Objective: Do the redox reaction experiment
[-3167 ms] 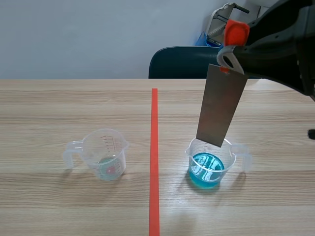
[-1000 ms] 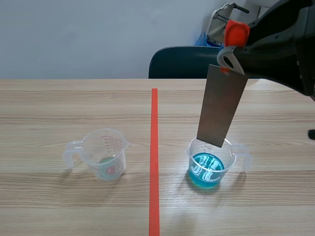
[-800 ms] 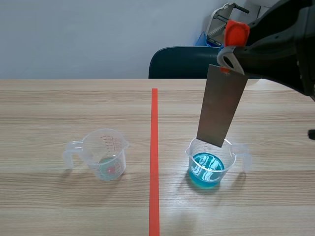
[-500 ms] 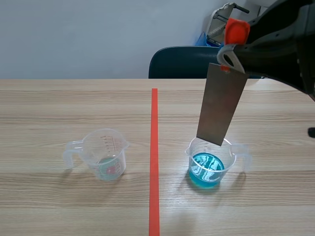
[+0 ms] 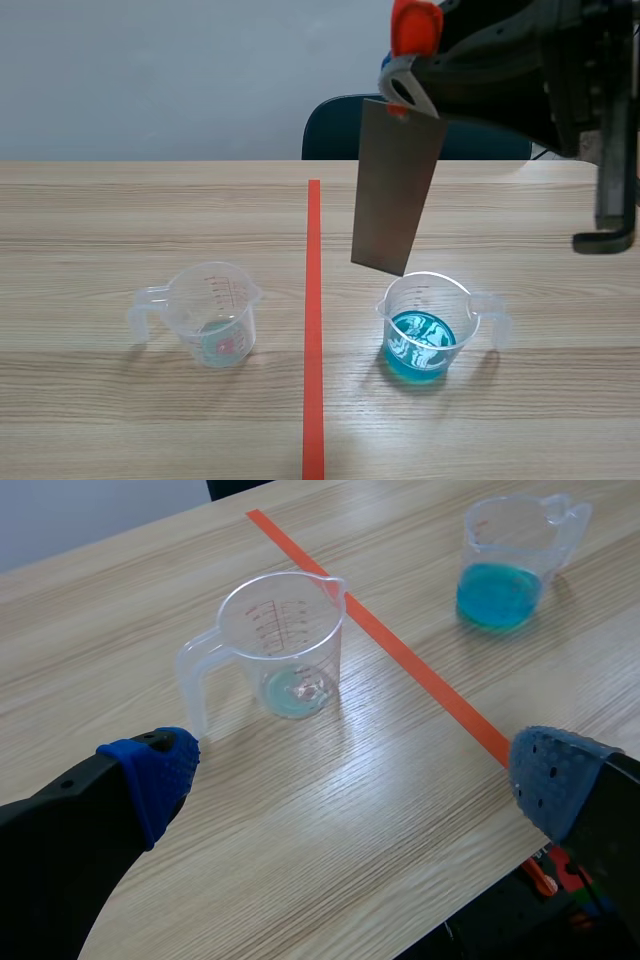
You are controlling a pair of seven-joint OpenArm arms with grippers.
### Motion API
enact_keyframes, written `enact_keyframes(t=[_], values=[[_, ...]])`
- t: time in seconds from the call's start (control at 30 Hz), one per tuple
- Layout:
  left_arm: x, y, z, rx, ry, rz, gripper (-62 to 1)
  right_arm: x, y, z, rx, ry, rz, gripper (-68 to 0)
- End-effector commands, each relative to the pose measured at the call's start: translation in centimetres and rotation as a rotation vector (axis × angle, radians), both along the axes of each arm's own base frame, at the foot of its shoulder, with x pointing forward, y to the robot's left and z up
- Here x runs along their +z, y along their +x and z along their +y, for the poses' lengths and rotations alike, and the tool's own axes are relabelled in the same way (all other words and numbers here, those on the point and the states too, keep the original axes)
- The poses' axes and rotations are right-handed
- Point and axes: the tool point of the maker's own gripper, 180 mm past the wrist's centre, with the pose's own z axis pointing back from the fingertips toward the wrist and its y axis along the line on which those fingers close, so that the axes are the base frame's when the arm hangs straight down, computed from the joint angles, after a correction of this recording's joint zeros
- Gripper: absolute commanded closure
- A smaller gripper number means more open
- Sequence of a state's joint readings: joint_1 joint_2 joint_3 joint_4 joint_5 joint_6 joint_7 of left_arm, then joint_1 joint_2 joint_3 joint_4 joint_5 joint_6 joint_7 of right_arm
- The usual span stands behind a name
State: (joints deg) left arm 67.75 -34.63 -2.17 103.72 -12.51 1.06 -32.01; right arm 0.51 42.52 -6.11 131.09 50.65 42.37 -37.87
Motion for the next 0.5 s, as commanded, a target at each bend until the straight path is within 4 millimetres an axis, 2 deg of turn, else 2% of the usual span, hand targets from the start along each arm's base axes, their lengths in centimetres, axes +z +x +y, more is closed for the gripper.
enact_keyframes(t=[0.0, 0.23, 0.47], values=[[0.9, 0.4, -0.3, 0.007, -0.032, -0.026, -62.3, 0.7, 0.1, 0.4, 0.02, 0.016, -0.018, -0.8], [1.0, 0.6, 0.0, 0.039, -0.054, -0.028, -62.3, 0.8, 1.1, 2.6, 0.052, 0.043, -0.006, -0.8], [1.3, 1.4, 1.2, 0.105, -0.092, -0.025, -62.3, 0.7, 2.3, 4.7, 0.093, 0.056, 0.018, -0.8]])
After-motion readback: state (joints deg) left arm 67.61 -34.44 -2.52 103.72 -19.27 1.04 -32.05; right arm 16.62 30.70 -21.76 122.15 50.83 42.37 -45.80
